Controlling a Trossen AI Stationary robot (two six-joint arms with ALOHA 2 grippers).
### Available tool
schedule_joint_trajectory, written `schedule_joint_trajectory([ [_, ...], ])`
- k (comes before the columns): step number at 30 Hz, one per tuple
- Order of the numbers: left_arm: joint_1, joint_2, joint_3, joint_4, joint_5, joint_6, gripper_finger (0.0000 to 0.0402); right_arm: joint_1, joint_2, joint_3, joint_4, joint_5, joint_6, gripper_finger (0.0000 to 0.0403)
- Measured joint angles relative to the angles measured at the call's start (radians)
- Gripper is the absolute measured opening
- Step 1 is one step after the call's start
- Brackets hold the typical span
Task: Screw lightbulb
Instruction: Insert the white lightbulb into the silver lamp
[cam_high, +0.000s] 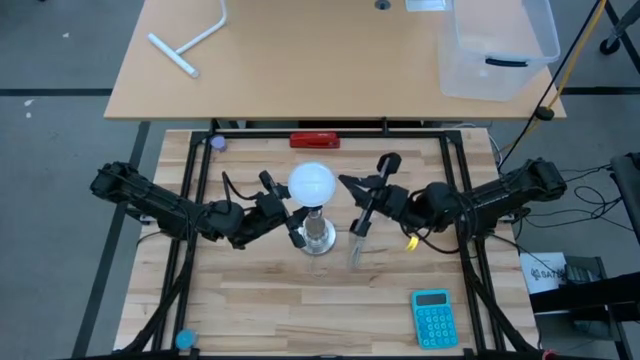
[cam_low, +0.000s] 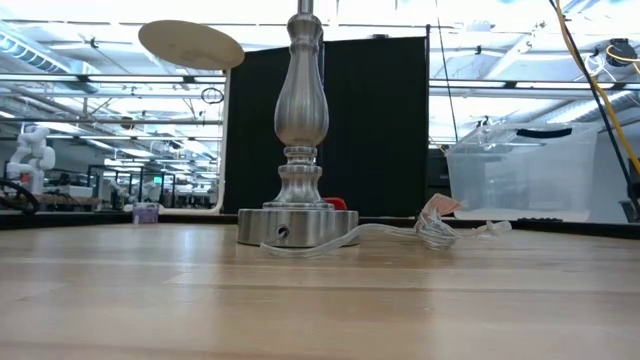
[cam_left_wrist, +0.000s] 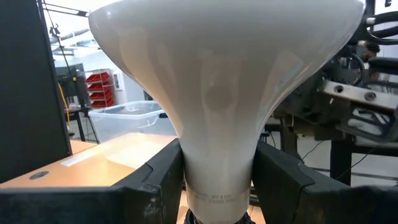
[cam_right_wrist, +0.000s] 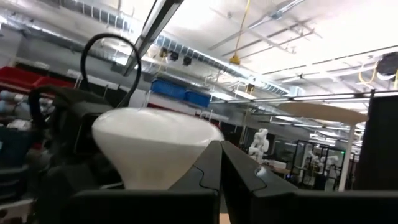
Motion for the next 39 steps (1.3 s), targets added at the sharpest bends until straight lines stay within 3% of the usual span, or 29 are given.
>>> schedule_joint_trajectory([
  [10, 0.0, 0.0, 0.0, 0.0, 0.0, 0.0, 0.0163, -0.014, 0.0, 0.0, 0.014, -0.079, -0.02, 0.0],
  [24, 0.0, 0.0, 0.0, 0.003, 0.0, 0.0, 0.0163, -0.02, 0.0, 0.0, -0.001, -0.079, -0.017, 0.0],
  [39, 0.0, 0.003, -0.003, -0.004, -0.004, -0.001, 0.0201, -0.02, 0.0, 0.0, -0.009, -0.076, -0.017, 0.0],
])
